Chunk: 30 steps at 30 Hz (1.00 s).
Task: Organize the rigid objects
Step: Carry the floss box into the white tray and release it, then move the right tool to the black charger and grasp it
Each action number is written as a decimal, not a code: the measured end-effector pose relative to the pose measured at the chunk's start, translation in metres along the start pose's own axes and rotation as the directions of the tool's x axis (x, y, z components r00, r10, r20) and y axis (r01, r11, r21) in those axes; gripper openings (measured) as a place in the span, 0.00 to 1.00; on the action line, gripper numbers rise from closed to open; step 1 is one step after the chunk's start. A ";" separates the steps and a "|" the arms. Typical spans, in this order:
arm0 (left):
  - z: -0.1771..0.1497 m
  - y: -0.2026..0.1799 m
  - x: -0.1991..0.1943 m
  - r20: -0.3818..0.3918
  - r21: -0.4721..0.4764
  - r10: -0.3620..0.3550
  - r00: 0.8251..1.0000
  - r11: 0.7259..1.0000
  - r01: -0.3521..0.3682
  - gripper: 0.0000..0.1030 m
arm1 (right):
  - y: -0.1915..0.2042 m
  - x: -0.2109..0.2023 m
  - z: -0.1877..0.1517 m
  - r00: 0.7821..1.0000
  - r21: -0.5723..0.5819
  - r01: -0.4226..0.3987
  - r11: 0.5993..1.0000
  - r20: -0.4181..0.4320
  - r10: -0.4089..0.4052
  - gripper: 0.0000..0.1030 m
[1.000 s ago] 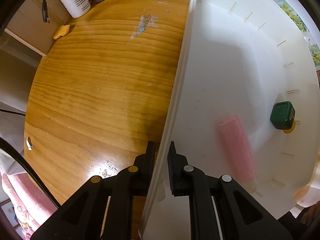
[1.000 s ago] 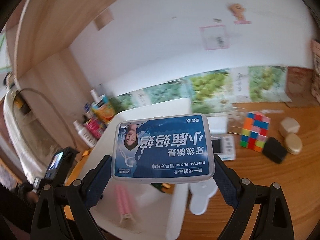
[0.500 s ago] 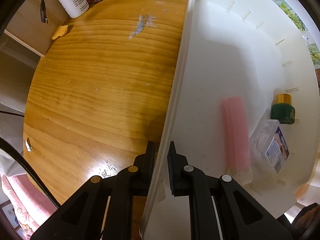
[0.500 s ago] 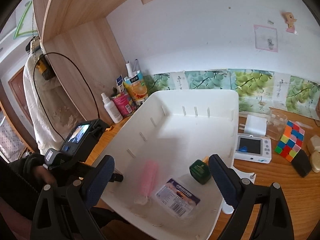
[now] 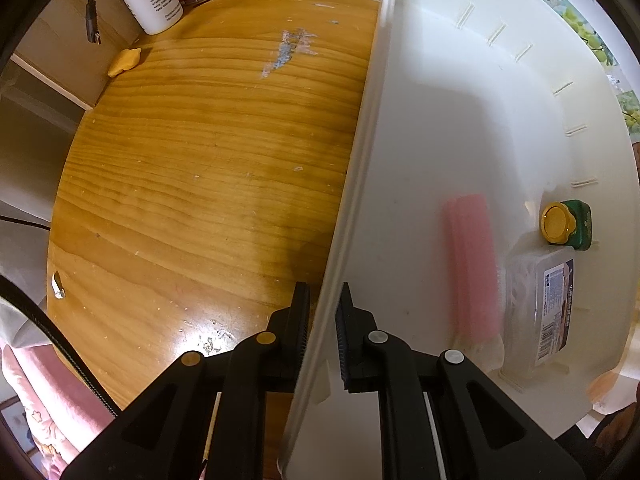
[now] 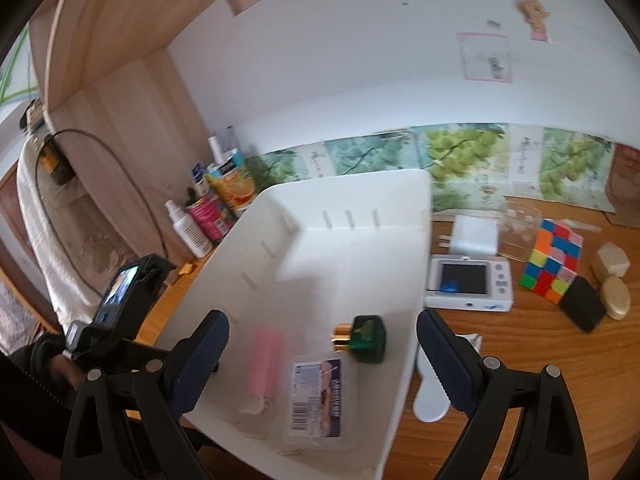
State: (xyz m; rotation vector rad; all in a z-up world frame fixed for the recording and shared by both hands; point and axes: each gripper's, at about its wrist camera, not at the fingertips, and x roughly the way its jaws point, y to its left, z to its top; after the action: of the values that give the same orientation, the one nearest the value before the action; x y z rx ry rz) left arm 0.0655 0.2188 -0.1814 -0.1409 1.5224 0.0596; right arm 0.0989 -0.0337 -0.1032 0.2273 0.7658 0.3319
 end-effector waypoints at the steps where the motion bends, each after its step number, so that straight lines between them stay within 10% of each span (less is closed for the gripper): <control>1: 0.000 -0.001 0.000 0.000 0.000 0.000 1.000 1.000 0.000 0.13 | -0.004 -0.002 0.000 1.000 0.014 0.019 1.000 0.010 -0.019 0.93; 12: 0.001 -0.004 0.002 -0.008 0.026 0.014 1.000 1.000 -0.014 0.13 | -0.056 -0.012 0.003 0.971 0.112 0.223 0.968 0.066 -0.231 0.93; 30: 0.008 -0.009 0.001 -0.015 0.039 0.004 1.000 0.999 -0.004 0.13 | -0.142 -0.049 0.037 0.835 0.121 0.520 0.846 0.134 -0.533 0.93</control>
State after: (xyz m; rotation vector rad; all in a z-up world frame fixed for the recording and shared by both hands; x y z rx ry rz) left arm 0.0744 0.2109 -0.1814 -0.1071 1.5377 0.0321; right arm 0.1224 -0.1865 -0.0911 0.1073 0.6486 -0.2438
